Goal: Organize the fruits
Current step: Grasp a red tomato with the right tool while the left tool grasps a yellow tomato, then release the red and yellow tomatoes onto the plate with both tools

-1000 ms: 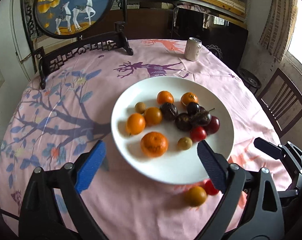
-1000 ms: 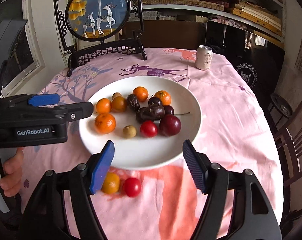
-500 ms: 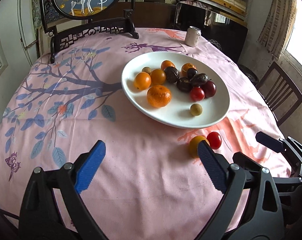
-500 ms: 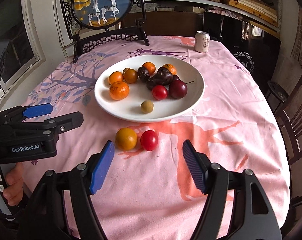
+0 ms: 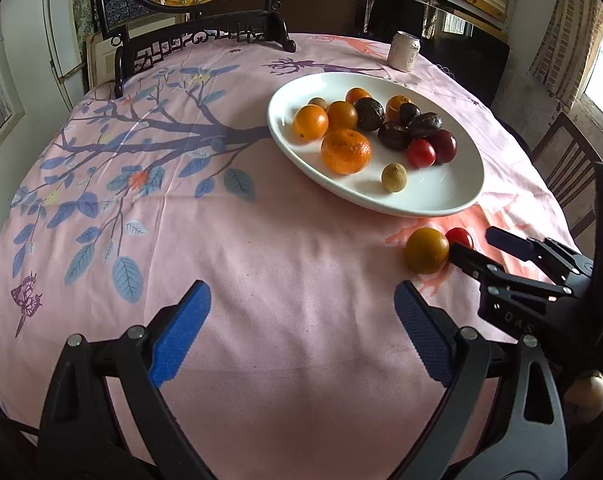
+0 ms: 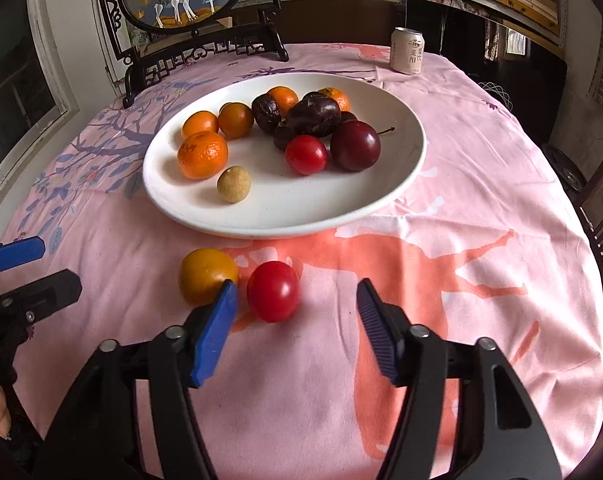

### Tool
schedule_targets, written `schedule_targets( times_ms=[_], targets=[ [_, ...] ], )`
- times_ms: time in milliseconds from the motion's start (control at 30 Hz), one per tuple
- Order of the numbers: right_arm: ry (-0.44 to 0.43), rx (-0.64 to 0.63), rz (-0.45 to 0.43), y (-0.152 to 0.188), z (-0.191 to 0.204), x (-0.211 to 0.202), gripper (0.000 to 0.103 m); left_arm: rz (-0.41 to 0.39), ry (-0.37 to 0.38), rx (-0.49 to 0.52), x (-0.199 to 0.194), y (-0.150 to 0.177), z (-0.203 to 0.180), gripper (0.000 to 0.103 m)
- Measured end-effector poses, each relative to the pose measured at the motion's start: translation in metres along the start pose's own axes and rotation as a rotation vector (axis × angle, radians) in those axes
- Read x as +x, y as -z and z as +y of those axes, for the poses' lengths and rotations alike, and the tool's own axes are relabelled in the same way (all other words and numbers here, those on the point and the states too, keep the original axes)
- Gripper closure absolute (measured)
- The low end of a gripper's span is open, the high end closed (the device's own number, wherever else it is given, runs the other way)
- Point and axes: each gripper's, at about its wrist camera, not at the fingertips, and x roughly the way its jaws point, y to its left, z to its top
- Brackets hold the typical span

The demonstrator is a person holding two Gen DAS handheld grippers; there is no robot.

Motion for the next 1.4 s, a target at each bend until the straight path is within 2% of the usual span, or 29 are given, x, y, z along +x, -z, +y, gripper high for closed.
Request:
schedule_targets(
  times_ms=[33, 67, 100, 200, 367, 600, 633, 667, 700, 733, 800, 1033, 1200, 1300, 1400],
  targets=[
    [-0.028, -0.003, 0.028, -0.002, 0.001, 0.007, 0.062, 0.001, 0.004, 0.002, 0.000, 0.000, -0.001, 0.008],
    [-0.033, -0.007, 0.037, -0.003, 0.002, 0.013, 0.064, 0.004, 0.008, 0.006, 0.000, 0.000, -0.003, 0.008],
    [-0.020, -0.023, 0.027, -0.004, 0.006, 0.013, 0.074, 0.007, 0.010, 0.010, 0.001, 0.000, -0.005, 0.008],
    [-0.036, -0.023, 0.018, -0.002, 0.007, 0.001, 0.075, 0.018, 0.017, 0.027, 0.004, -0.001, -0.014, 0.008],
    [0.016, -0.006, -0.047, 0.014, -0.009, -0.038, 0.075, 0.049, 0.054, 0.085, 0.017, -0.002, -0.043, 0.008],
    [0.011, 0.067, -0.050, 0.039, -0.042, -0.056, 0.075, 0.121, 0.050, 0.115, 0.056, -0.010, -0.078, 0.010],
    [0.009, 0.073, -0.051, 0.040, -0.044, -0.057, 0.075, 0.117, 0.043, 0.121, 0.059, -0.011, -0.081, 0.013],
    [0.009, 0.075, -0.052, 0.041, -0.046, -0.057, 0.075, 0.121, 0.045, 0.128, 0.061, -0.012, -0.085, 0.024],
    [0.009, 0.077, -0.052, 0.042, -0.047, -0.057, 0.075, 0.132, 0.058, 0.129, 0.065, -0.013, -0.087, 0.040],
    [0.006, 0.079, -0.053, 0.043, -0.047, -0.057, 0.075, 0.133, 0.055, 0.128, 0.067, -0.014, -0.087, 0.045],
    [0.000, 0.078, -0.053, 0.043, -0.046, -0.057, 0.075, 0.117, 0.088, 0.122, 0.065, -0.016, -0.086, 0.066],
    [-0.019, 0.065, -0.054, 0.041, -0.038, -0.057, 0.075, 0.106, 0.128, 0.082, 0.054, -0.012, -0.073, 0.067],
    [-0.033, 0.047, -0.046, 0.035, -0.028, -0.053, 0.075, 0.050, 0.137, 0.087, 0.024, -0.010, -0.060, 0.067],
    [-0.060, 0.028, -0.037, 0.024, -0.021, -0.050, 0.075, 0.013, 0.126, 0.081, 0.010, -0.022, -0.048, 0.067],
    [-0.078, -0.008, -0.057, 0.004, -0.012, -0.049, 0.075, -0.003, 0.101, 0.076, 0.010, -0.050, -0.041, 0.067]
  ],
)
